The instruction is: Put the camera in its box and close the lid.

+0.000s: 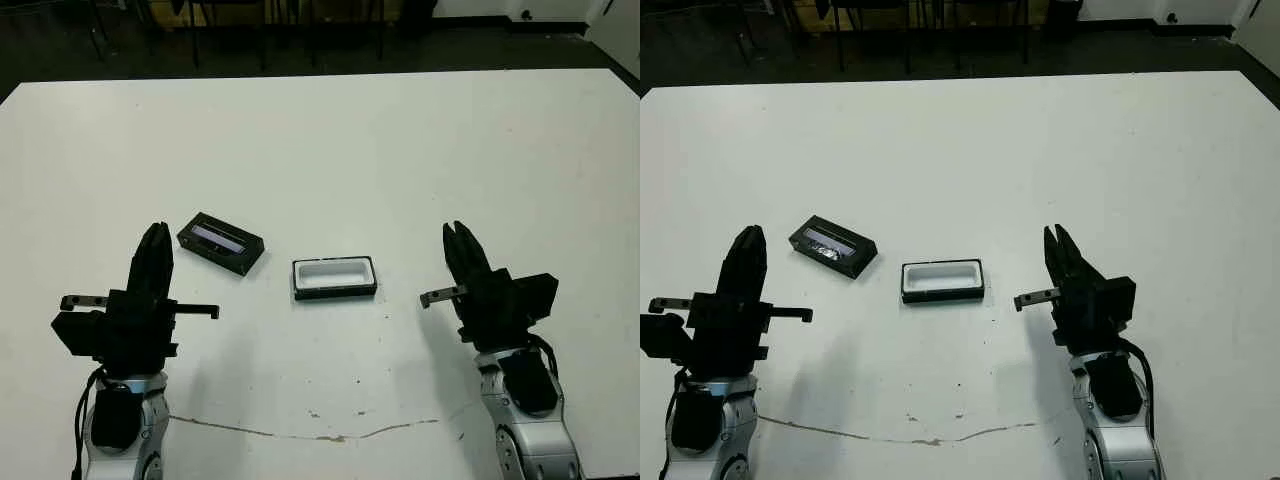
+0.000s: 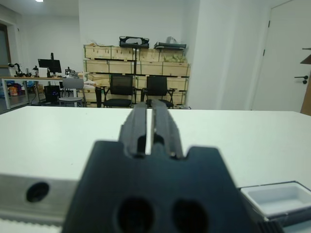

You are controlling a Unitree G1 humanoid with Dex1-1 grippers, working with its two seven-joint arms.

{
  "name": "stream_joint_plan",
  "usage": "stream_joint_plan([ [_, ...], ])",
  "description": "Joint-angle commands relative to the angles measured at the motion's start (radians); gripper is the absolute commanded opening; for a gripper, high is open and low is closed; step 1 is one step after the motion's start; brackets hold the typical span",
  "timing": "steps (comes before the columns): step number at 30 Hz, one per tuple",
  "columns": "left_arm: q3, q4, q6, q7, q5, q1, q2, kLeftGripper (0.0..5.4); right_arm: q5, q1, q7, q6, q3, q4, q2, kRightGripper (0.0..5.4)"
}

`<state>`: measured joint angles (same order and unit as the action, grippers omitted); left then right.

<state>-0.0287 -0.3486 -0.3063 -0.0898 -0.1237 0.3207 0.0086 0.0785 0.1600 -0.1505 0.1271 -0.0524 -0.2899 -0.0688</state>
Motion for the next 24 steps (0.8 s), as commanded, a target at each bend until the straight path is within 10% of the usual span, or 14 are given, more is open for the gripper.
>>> stream_joint_plan([
  [1,-0.002,0.023,-0.001,-0.001,0.000,0.031,-0.002,0.01,0.011,-0.005,-0.011,0.002,0.010,0.021,-0.006,0.00],
  [15,-0.003,0.015,0.007,0.010,0.016,0.028,0.001,0.01,0.038,-0.014,-0.029,-0.015,0.027,-0.001,-0.018,0.00],
  [24,0.003,0.022,0.001,0.009,0.010,0.028,-0.003,0.01,0.224,-0.050,-0.116,-0.244,0.185,-0.183,-0.157,0.00],
])
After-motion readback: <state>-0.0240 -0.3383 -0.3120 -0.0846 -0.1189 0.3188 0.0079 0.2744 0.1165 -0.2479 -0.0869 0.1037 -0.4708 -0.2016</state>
